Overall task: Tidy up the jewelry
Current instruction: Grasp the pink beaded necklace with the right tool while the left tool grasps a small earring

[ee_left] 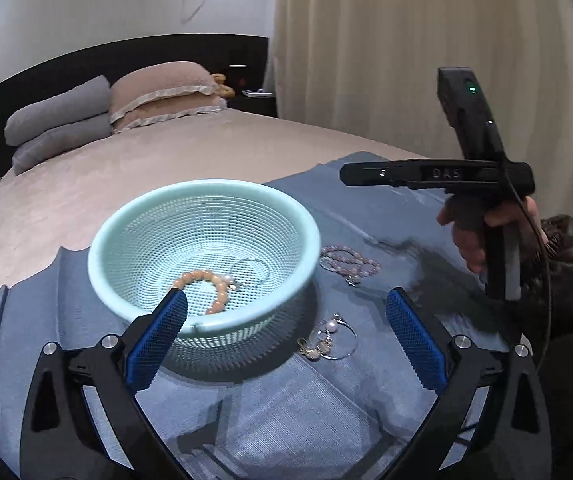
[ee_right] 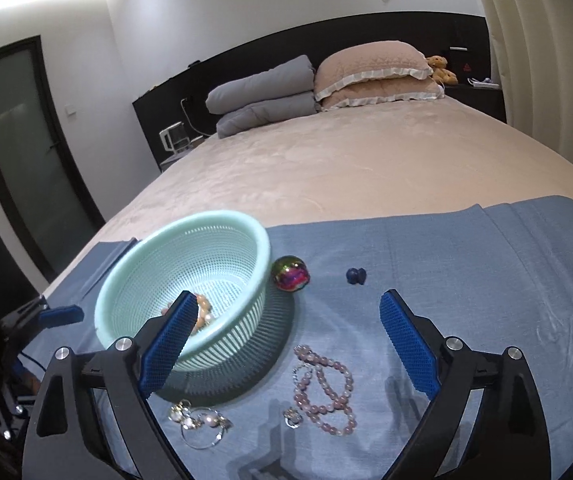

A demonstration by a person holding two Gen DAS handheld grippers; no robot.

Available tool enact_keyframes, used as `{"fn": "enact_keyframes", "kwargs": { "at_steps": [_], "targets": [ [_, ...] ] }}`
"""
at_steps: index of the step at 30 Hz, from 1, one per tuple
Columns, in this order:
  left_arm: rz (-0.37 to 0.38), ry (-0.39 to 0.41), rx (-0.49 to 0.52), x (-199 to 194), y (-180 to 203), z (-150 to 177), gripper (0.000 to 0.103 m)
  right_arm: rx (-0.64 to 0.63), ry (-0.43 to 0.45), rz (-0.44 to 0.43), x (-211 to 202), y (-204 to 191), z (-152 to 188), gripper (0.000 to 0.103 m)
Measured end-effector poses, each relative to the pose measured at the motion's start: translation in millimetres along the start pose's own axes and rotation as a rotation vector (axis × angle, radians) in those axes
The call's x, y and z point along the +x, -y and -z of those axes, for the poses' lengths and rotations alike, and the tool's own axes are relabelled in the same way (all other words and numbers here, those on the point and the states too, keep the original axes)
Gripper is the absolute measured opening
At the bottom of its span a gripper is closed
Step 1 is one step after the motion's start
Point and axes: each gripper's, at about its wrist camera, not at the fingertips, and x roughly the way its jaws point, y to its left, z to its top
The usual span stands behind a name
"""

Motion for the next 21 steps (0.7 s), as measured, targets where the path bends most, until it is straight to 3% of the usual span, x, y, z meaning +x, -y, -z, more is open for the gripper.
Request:
{"fn": "enact_keyframes", "kwargs": {
  "at_steps": [10,15,17,21],
  "targets": [
    [0.116,-0.085,0.136,18,20,18,0.097,0.031,-0.084,0.069,10,26,32,0.088],
    [0.08,-0.164,0.216,35,32,32,0.097,-0.003,-0.119,0.073,22,16,37,0.088],
    [0.07,-0.213,0.197,50,27,33,0.088,-0.021,-0.15,0.077,29,12,40,0.087],
    [0.111,-0.25,0.136,67,11,36,0.077,-0.041,-0.204,0.083,42,10,47,0.07]
  ]
}}
